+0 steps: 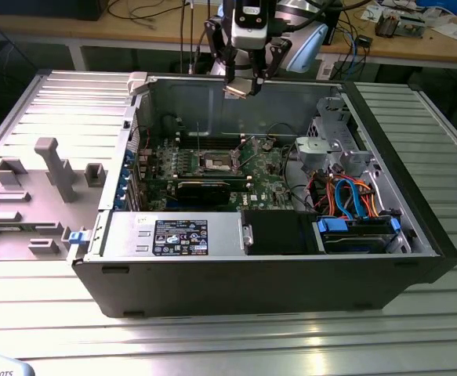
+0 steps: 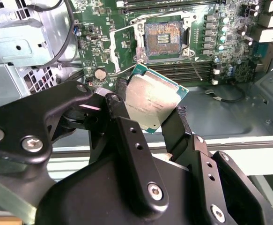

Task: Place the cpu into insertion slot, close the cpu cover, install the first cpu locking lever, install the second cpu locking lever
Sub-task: 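Place the cpu into insertion slot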

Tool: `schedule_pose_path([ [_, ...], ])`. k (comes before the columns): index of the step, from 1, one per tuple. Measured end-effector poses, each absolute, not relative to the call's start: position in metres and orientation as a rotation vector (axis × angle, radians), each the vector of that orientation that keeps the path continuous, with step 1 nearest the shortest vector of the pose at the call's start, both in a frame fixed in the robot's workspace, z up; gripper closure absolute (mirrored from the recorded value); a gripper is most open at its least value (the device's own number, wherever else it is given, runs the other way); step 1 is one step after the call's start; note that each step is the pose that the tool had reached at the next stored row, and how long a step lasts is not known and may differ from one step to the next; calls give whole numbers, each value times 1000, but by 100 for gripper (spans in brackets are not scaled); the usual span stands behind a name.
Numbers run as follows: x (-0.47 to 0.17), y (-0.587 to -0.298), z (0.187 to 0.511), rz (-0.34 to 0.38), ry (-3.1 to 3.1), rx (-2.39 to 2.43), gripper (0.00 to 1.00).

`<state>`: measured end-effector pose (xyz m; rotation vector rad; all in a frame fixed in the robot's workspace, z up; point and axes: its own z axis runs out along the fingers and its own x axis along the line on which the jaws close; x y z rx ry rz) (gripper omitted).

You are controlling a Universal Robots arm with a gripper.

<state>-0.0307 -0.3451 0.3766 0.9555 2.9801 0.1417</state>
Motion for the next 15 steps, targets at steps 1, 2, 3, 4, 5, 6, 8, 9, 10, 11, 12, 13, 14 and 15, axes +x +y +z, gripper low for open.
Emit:
schedule_pose_path([
  [1, -31, -345, 377, 142, 2977, 964, 46],
  [2, -31, -345, 377, 142, 2974, 973, 46],
  [3, -31, -345, 377, 142, 2971, 982, 46],
  [4, -31, -345, 377, 142, 2970, 985, 46],
  [5, -31, -345, 377, 141, 2970, 985, 46],
  [6, -31, -345, 377, 141, 2969, 985, 46],
  [8, -31, -345, 377, 141, 2969, 985, 46],
  [9, -31, -345, 377, 142, 2969, 985, 46],
  [10, -31, -345, 377, 141, 2969, 985, 46],
  [11, -31, -345, 377, 142, 2969, 986, 46],
  [12, -31, -345, 377, 141, 2969, 986, 46],
  [13, -31, -345, 377, 141, 2969, 986, 46],
  [14, -31, -345, 377, 141, 2969, 986, 46],
  [15, -31, -345, 377, 142, 2969, 986, 46],
])
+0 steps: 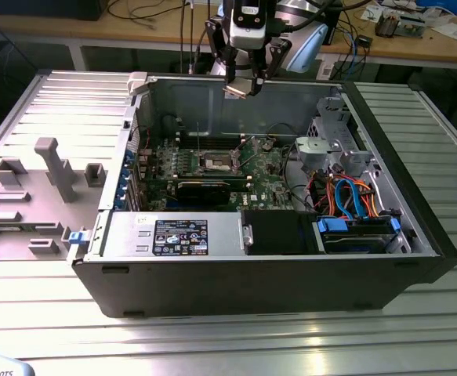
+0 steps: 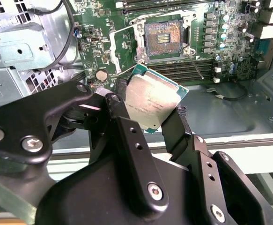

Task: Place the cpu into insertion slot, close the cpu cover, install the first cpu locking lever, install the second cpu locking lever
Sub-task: 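Place the cpu into insertion slot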

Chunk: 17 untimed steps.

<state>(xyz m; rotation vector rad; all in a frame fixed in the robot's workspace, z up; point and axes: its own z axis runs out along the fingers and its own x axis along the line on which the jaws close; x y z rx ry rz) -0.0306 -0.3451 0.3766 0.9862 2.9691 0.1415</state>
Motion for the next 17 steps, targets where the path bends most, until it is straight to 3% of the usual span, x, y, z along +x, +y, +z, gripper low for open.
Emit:
schedule_pose_path([
  [17, -31, -345, 377, 140, 2905, 1148, 46],
])
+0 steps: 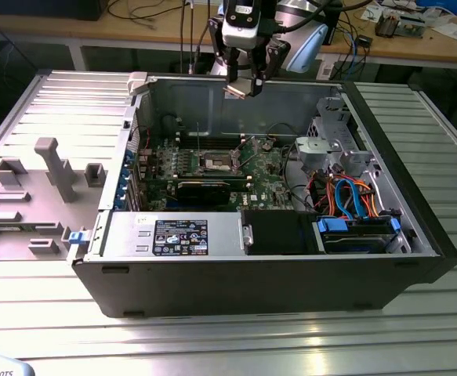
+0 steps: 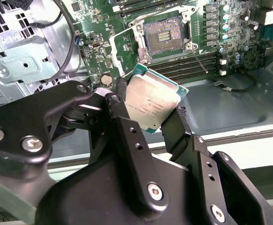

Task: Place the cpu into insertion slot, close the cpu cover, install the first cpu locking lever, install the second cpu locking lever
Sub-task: 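Place the cpu into insertion slot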

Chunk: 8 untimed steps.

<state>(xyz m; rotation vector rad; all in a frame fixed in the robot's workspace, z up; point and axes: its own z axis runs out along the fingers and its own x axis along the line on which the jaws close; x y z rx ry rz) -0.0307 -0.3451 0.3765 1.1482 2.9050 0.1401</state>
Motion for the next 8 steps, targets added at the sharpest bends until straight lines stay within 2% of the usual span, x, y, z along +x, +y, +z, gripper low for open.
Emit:
schedule_pose_path([
  [8, -31, -345, 376, 140, 2905, 1149, 46],
])
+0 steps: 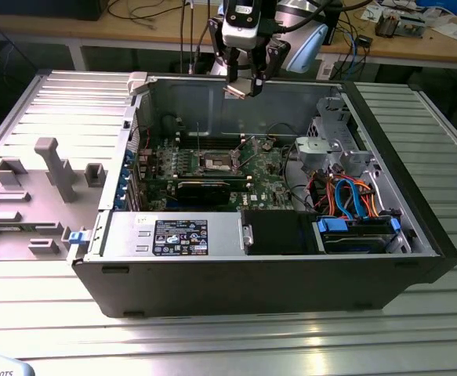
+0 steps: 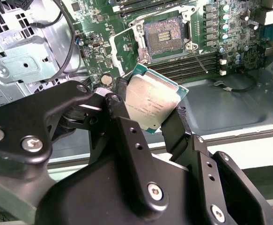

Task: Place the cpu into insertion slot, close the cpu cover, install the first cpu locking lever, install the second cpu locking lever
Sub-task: 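Place the cpu into insertion slot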

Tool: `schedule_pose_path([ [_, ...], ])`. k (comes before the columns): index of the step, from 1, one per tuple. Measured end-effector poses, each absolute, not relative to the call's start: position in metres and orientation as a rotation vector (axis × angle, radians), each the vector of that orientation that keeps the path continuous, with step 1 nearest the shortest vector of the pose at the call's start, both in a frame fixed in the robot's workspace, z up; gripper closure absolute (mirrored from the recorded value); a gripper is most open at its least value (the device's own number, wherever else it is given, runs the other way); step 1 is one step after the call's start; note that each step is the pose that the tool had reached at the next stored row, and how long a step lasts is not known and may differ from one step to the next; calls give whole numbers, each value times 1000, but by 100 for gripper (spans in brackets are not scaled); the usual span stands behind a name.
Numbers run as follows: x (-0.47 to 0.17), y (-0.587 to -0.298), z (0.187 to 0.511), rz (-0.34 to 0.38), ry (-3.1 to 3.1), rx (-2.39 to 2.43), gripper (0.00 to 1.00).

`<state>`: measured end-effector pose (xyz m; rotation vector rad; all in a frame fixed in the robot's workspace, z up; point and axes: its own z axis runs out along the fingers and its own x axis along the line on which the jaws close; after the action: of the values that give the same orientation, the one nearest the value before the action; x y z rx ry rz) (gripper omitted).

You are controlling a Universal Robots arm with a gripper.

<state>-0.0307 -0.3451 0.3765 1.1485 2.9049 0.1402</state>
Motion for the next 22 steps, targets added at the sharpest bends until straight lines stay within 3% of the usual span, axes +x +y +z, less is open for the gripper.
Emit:
schedule_pose_path([
  [22, -31, -345, 376, 135, 2775, 1414, 46],
])
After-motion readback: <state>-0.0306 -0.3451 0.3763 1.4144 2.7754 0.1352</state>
